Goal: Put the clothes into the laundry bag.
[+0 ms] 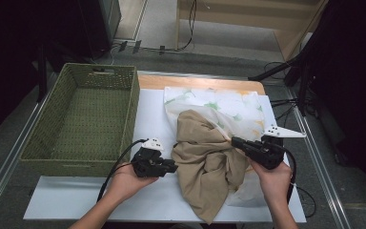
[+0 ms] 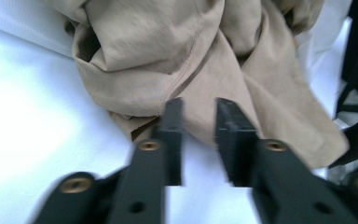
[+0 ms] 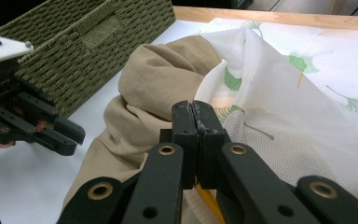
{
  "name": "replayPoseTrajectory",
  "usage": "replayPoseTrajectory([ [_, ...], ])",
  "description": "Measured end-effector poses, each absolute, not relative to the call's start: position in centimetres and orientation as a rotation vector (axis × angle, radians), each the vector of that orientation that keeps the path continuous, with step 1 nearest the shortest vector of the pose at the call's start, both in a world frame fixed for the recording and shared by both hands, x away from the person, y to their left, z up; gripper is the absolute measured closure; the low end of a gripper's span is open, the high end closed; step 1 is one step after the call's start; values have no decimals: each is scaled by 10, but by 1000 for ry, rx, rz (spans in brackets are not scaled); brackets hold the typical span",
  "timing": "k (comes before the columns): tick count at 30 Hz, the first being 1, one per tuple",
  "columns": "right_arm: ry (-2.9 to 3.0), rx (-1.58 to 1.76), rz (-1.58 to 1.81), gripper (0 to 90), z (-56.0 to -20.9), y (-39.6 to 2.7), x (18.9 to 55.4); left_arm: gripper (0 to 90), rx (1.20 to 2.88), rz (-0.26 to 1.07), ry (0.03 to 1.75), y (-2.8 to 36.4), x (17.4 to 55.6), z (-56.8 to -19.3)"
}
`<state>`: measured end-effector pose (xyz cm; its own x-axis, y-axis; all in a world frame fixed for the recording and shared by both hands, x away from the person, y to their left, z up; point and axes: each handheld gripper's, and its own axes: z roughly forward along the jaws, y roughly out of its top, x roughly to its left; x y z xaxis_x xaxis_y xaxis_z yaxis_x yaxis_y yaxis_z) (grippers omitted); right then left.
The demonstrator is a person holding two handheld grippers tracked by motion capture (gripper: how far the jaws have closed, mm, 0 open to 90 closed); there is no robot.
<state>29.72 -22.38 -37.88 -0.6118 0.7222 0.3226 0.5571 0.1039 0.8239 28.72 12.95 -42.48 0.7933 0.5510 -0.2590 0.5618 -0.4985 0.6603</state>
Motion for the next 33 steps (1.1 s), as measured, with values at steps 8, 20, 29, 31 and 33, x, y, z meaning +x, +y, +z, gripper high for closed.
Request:
replayPoseTrajectory([
  [8, 2201, 1291, 1536, 892, -373, -227, 299, 900, 2107, 40, 893, 116, 304, -404],
  [20, 2205, 1289, 1536, 892, -372, -226, 299, 900, 2097, 142, 993, 107, 371, -387],
  [29, 2201, 1293, 1544, 892, -371, -226, 300, 900, 2166, 9, 819, 69, 370, -416],
  [31, 2196, 1296, 1548, 892, -372, -226, 300, 900, 2167, -1, 785, 62, 364, -416],
  [33, 2190, 1296, 1549, 892, -372, -227, 300, 900, 2159, -19, 768, 56, 362, -415],
])
